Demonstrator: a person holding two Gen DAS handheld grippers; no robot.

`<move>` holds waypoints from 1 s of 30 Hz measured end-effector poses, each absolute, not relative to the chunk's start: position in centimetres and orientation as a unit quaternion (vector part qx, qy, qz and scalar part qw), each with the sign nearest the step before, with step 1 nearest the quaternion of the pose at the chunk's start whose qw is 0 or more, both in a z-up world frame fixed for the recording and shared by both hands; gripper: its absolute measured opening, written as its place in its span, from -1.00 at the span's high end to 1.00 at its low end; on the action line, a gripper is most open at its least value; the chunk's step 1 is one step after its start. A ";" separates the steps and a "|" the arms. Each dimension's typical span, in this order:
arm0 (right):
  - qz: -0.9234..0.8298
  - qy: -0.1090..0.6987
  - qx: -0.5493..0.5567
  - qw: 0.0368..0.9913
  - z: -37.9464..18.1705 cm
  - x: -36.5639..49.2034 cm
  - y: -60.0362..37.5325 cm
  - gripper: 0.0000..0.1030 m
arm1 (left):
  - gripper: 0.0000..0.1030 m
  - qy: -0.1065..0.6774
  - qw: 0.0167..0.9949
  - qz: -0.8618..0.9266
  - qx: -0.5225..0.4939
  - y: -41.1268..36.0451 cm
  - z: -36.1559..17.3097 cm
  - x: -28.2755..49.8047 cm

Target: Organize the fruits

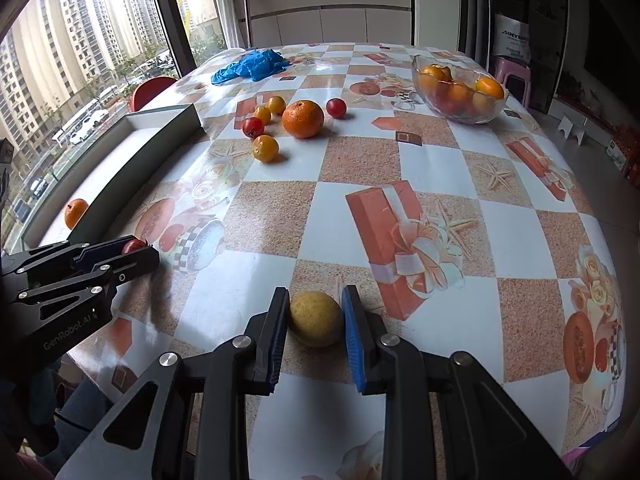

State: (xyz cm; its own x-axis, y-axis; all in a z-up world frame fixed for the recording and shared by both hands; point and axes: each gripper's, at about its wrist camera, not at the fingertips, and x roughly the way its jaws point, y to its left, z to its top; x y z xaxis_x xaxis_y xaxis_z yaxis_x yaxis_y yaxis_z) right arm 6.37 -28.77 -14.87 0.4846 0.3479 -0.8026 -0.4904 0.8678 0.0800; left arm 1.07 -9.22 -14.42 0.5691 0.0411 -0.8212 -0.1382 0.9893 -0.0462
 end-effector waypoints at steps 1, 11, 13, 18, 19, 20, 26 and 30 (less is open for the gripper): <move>0.242 0.443 -0.082 0.859 -14.9 6.2 -28.7 0.43 | 0.51 0.460 0.885 0.051 -0.052 -9.3 -14.4 0.9; 0.234 0.431 -0.088 0.867 -15.0 5.6 -28.7 0.43 | 0.51 0.454 0.888 0.051 -0.053 -9.4 -14.5 0.5; 0.233 0.429 -0.089 0.868 -15.0 5.6 -28.6 0.43 | 0.51 0.453 0.888 0.051 -0.052 -9.4 -14.4 0.5; 0.232 0.428 -0.093 0.868 -15.0 5.5 -28.6 0.43 | 0.51 0.453 0.888 0.051 -0.053 -9.4 -14.4 0.4; 0.232 0.428 -0.094 0.868 -15.0 5.5 -28.6 0.43 | 0.51 0.453 0.888 0.051 -0.052 -9.4 -14.4 0.4; 0.232 0.429 -0.095 0.868 -15.0 5.5 -28.6 0.43 | 0.51 0.453 0.889 0.051 -0.052 -9.4 -14.4 0.4; 0.232 0.428 -0.096 0.868 -15.0 5.4 -28.5 0.43 | 0.51 0.453 0.888 0.050 -0.053 -9.4 -14.5 0.4; 0.232 0.428 -0.096 0.868 -15.0 5.4 -28.5 0.43 | 0.51 0.453 0.889 0.051 -0.053 -9.4 -14.4 0.4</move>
State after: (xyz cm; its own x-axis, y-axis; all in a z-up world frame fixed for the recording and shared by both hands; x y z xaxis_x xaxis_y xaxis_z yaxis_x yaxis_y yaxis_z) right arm 5.42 -28.53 -15.02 0.5254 0.3212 -0.7879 -0.4853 0.8737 0.0325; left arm 0.41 -9.43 -14.41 0.5847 0.0423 -0.8101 -0.1378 0.9893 -0.0478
